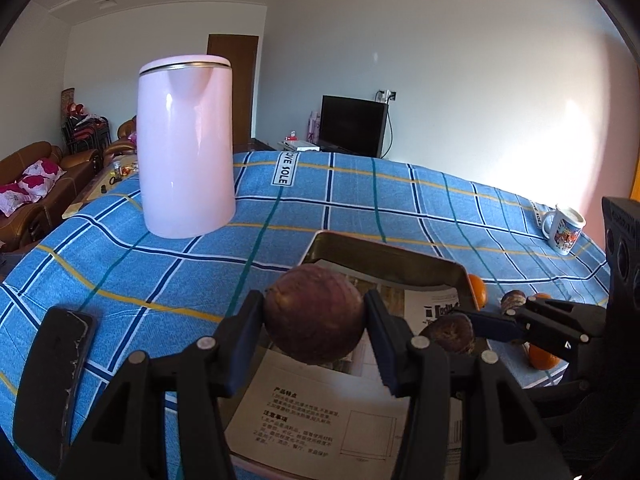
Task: Organize fruits
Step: 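Open both tools to drop the fruits into the tin box, then grasp the large orange with the left tool while the right tool grasps the yellow round fruit, then lift the orange and yellow fruit and carry them over the tin box, then open both tools to release the fruits into the tin box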
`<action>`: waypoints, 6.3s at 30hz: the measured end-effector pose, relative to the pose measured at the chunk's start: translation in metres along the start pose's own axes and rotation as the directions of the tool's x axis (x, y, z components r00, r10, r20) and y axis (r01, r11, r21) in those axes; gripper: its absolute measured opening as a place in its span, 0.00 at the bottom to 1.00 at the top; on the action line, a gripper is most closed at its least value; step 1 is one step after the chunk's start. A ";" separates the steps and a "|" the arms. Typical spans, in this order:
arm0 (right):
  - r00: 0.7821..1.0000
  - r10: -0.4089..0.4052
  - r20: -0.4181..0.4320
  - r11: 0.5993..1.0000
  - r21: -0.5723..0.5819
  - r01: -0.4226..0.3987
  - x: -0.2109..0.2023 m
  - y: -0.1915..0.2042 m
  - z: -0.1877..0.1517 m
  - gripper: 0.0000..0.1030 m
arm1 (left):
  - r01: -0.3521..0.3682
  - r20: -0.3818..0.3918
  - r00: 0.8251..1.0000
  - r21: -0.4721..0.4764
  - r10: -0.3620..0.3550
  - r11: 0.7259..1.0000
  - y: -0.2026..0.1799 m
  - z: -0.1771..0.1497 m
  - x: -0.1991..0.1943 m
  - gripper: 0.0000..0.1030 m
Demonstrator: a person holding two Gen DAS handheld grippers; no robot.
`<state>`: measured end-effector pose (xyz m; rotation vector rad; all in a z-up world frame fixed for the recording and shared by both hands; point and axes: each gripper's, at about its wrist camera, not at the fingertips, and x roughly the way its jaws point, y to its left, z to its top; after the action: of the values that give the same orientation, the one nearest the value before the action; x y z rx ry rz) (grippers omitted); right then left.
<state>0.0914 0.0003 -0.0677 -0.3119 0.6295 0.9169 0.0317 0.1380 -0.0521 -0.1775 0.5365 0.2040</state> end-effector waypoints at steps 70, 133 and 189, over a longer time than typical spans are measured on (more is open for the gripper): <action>0.960 -0.280 0.004 0.903 0.341 0.262 -0.144 -0.155 -0.130 0.28 | 0.342 -0.159 0.938 0.263 -0.309 0.902 -0.202 -0.044 0.006 0.48; 0.880 -0.342 0.328 0.927 0.272 0.259 -0.190 -0.123 -0.143 0.28 | 0.257 0.164 0.934 0.306 -0.317 0.917 -0.194 -0.051 -0.046 0.48; 0.998 0.051 -0.034 0.998 0.025 -0.050 0.014 -0.002 0.013 0.57 | -0.040 0.056 0.998 0.014 0.039 0.999 0.006 -0.002 -0.020 0.74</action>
<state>0.1046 0.0150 -0.0663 -0.2918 0.6823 0.9529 0.0127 0.1408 -0.0441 -0.1457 0.4865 0.2430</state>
